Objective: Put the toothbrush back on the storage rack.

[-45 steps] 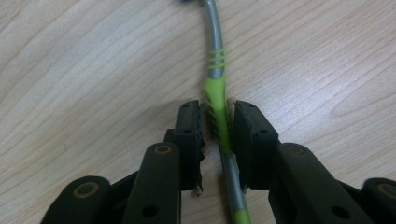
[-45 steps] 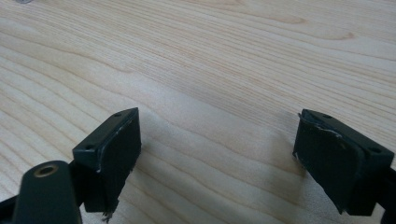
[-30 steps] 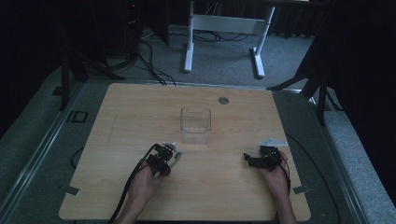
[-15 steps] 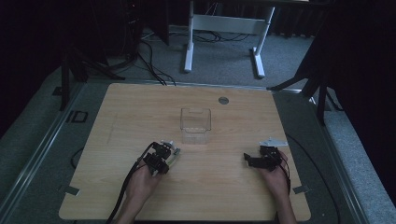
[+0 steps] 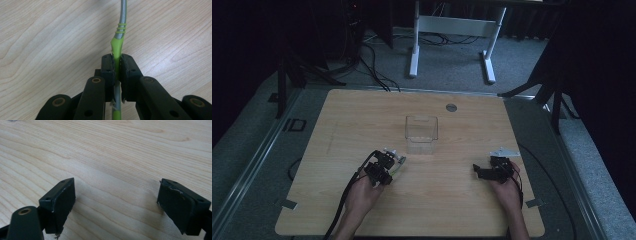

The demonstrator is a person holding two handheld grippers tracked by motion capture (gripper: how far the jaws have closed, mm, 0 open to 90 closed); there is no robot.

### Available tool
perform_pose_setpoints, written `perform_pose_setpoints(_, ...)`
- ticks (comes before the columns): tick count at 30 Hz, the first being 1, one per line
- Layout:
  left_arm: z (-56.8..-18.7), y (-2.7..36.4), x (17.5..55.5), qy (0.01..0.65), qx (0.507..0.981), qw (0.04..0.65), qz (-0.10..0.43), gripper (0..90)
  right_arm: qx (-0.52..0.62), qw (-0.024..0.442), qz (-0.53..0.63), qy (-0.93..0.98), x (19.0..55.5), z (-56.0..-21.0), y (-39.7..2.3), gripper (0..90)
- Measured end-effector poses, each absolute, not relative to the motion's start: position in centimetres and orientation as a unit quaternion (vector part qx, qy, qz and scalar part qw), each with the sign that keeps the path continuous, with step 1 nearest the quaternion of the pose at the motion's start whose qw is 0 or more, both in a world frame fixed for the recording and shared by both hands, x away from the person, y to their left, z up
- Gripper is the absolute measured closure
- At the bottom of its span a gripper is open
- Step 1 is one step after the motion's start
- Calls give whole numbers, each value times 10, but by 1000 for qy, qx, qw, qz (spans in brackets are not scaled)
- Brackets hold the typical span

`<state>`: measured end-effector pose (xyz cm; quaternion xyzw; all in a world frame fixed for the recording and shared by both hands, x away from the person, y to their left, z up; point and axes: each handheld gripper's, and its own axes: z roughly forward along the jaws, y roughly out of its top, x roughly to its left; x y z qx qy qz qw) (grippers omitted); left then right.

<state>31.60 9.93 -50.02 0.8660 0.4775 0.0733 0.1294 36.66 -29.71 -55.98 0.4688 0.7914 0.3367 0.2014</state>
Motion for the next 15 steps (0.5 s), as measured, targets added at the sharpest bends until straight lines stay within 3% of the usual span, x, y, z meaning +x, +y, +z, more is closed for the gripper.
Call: perform_pose_setpoints(15, -492, 105, 314, 481, 859, 150, 95, 819, 469, 201, 337, 791, 367, -560, -297, 148)
